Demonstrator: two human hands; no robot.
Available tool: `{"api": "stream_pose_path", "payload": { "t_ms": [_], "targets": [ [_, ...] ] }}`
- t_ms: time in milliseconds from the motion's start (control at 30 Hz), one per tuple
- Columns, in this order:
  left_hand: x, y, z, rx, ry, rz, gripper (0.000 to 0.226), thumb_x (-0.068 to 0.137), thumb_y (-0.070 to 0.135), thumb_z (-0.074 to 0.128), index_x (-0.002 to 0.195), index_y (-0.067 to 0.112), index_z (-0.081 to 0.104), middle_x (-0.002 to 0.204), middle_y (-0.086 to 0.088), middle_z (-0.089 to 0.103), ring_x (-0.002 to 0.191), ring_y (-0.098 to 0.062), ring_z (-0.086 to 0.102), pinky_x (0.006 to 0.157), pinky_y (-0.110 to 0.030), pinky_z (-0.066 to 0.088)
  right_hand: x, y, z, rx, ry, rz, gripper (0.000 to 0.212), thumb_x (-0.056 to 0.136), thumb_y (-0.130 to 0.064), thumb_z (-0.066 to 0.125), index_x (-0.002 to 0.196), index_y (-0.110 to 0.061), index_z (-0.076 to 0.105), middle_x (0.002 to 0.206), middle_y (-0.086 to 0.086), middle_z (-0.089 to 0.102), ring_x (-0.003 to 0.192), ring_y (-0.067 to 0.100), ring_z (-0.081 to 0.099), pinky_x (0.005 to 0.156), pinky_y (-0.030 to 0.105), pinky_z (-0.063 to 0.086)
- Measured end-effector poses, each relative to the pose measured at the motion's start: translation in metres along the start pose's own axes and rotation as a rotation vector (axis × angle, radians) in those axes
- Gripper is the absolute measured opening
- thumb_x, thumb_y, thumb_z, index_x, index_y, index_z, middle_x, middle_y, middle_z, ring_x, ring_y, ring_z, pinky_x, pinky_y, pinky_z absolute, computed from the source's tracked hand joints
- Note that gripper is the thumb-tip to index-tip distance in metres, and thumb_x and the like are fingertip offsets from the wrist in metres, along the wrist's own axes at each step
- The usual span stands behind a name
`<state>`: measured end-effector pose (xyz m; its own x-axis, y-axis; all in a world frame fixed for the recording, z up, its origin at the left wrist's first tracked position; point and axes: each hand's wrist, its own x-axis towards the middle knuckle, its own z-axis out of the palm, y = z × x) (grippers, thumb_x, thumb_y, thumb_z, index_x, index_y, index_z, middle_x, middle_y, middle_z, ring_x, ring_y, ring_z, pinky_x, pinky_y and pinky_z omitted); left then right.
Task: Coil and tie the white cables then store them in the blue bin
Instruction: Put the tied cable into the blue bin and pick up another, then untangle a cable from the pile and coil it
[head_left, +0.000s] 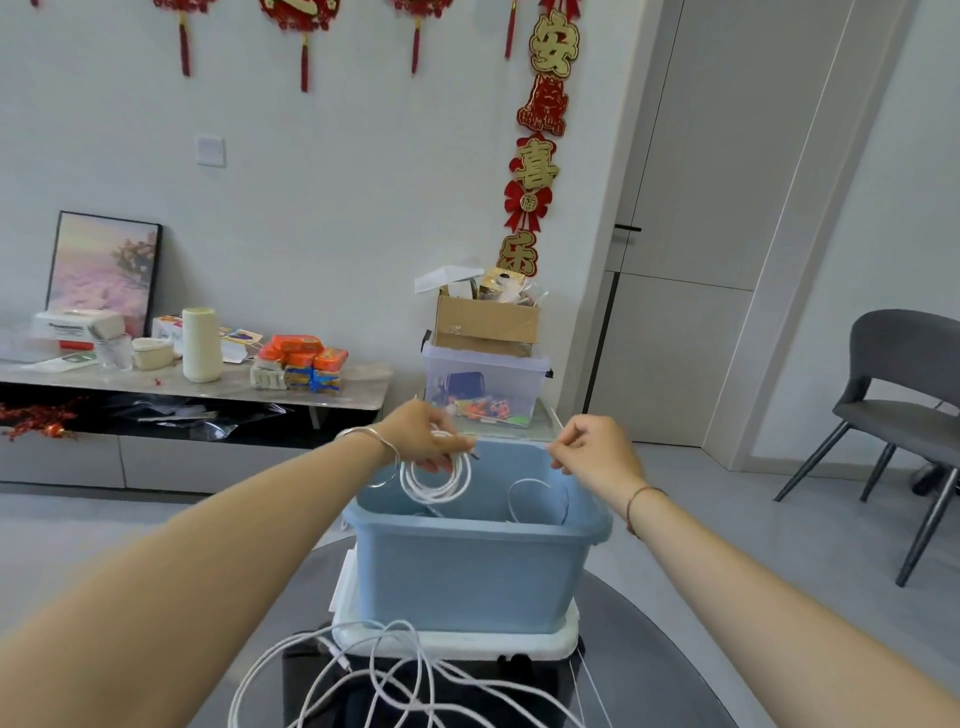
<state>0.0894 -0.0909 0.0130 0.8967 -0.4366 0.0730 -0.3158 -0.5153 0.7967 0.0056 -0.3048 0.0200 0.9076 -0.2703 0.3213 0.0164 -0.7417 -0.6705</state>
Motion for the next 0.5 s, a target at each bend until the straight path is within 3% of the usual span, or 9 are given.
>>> {"api": "stream_pose_path", "payload": {
  "t_ms": [167, 267, 367, 433, 500],
  "targets": [
    [0.035, -0.039, 0.019, 0.296, -0.211, -0.1, 0.031, 0.08, 0.041, 0.073, 0.071, 0.012, 0.074, 0.052, 0.008, 0.064, 0.045, -0.001, 0.054, 0.057, -0.012, 0.047, 0.02, 0.014, 0.026, -0.473, -0.346, -0.133, 0.024, 0.078, -0.02, 0.068, 0.057, -0.024, 0.056, 0.066, -0.01, 0.064, 0.069, 0.01, 0.058, 0.063, 0.022, 0.045],
    [0.042, -0.057, 0.021, 0.464, -0.302, -0.159, 0.031, 0.077, 0.047, 0.074, 0.062, 0.02, 0.07, 0.05, 0.012, 0.062, 0.047, -0.002, 0.052, 0.059, -0.012, 0.044, 0.027, 0.017, 0.043, -0.616, -0.554, -0.17, 0.027, 0.077, -0.02, 0.069, 0.055, -0.024, 0.053, 0.068, -0.011, 0.06, 0.071, 0.012, 0.056, 0.062, 0.022, 0.042],
    [0.045, -0.069, 0.025, 0.557, -0.276, -0.123, 0.027, 0.075, 0.045, 0.076, 0.079, 0.018, 0.076, 0.071, 0.008, 0.07, 0.065, -0.009, 0.059, 0.071, -0.021, 0.052, 0.032, 0.021, 0.058, -0.696, -0.655, -0.188, 0.026, 0.082, -0.018, 0.063, 0.059, -0.025, 0.054, 0.081, -0.005, 0.063, 0.078, 0.016, 0.055, 0.069, 0.026, 0.044],
    [0.045, -0.069, 0.027, 0.546, -0.186, -0.059, 0.025, 0.077, 0.037, 0.076, 0.09, 0.015, 0.075, 0.089, 0.002, 0.073, 0.08, -0.013, 0.063, 0.083, -0.026, 0.051, 0.033, 0.023, 0.062, -0.74, -0.65, -0.202, 0.018, 0.084, -0.019, 0.059, 0.067, -0.024, 0.058, 0.093, -0.001, 0.068, 0.081, 0.019, 0.056, 0.071, 0.026, 0.043],
    [0.043, -0.062, 0.026, 0.47, -0.109, 0.019, 0.025, 0.081, 0.033, 0.074, 0.095, 0.012, 0.073, 0.096, -0.003, 0.073, 0.085, -0.015, 0.065, 0.085, -0.026, 0.052, 0.033, 0.026, 0.062, -0.747, -0.611, -0.205, 0.005, 0.084, -0.025, 0.061, 0.08, -0.023, 0.063, 0.101, 0.001, 0.069, 0.087, 0.021, 0.059, 0.072, 0.027, 0.044]
  ]
}}
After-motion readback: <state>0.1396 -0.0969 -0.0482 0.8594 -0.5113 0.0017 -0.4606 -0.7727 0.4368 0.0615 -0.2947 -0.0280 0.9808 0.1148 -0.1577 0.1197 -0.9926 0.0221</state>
